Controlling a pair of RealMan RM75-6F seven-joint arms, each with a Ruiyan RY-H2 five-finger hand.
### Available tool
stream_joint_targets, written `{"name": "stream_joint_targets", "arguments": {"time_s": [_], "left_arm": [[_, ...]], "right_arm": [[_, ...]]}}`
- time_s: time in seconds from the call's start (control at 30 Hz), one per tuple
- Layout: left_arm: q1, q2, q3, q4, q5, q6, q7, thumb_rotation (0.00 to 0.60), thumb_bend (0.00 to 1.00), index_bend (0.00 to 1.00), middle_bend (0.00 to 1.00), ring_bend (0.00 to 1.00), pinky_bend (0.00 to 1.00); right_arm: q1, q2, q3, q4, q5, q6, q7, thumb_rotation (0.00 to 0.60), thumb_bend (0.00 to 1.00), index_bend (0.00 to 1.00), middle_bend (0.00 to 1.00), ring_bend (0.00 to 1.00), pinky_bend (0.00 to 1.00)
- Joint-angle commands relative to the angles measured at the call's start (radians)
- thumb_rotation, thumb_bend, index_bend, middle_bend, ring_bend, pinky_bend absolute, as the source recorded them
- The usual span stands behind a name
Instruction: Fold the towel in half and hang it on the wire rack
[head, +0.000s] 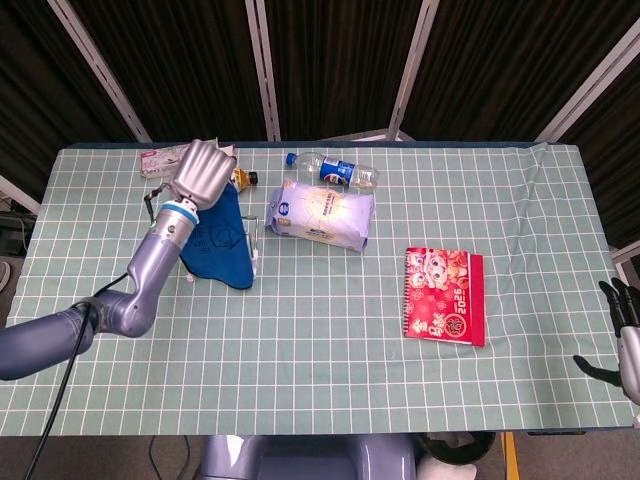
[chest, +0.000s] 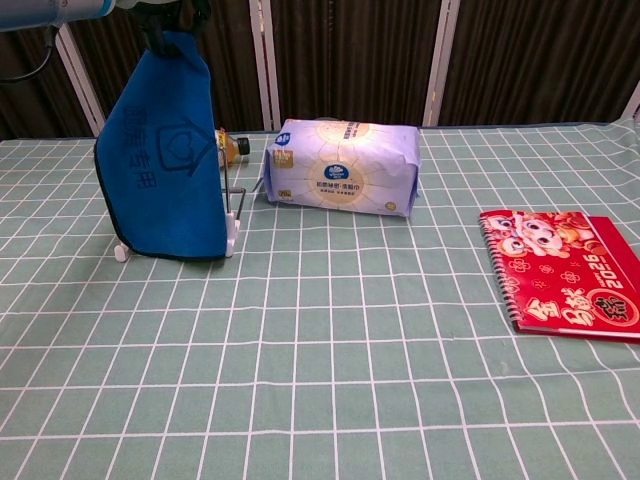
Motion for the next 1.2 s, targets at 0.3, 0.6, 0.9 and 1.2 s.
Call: {"name": "stream_joint_targets", "arguments": {"time_s": [0.3, 0.6, 0.9, 1.2], "left_arm": [[-0.025, -0.036, -0.007, 0.065, 0.012, -0.011, -0.044, 0.600, 0.75, 0.91, 0.97, 0.91, 1.00], [-0.037, -0.127, 0.009, 0.182, -0.058, -0.071, -0.064, 0.600, 0.75, 0.91, 0.97, 0.91, 1.00], [-0.043, -0.177, 0.023, 0.242, -0.115, -0.112, -0.067, 0.600, 0.75, 0.91, 0.96, 0.90, 1.00], [-0.050, -0.212, 0.032, 0.282, -0.200, -0.165, -0.070, 0.600, 0.74, 0.84, 0.94, 0.88, 1.00]], "right_arm": [[0.007, -0.003, 0.005, 0.006, 0.022, -0.018, -0.003, 0.600, 0.00, 0.00, 0.00, 0.00, 0.00], [0.008, -0.007, 0.006, 0.008, 0.035, -0.024, -0.014, 0.600, 0.00, 0.00, 0.00, 0.00, 0.00], [0.009, -0.008, 0.007, 0.012, 0.041, -0.029, -0.013, 0.600, 0.00, 0.00, 0.00, 0.00, 0.00], [0.010, -0.009, 0.007, 0.012, 0.044, -0.031, -0.017, 0.600, 0.00, 0.00, 0.00, 0.00, 0.00]]}}
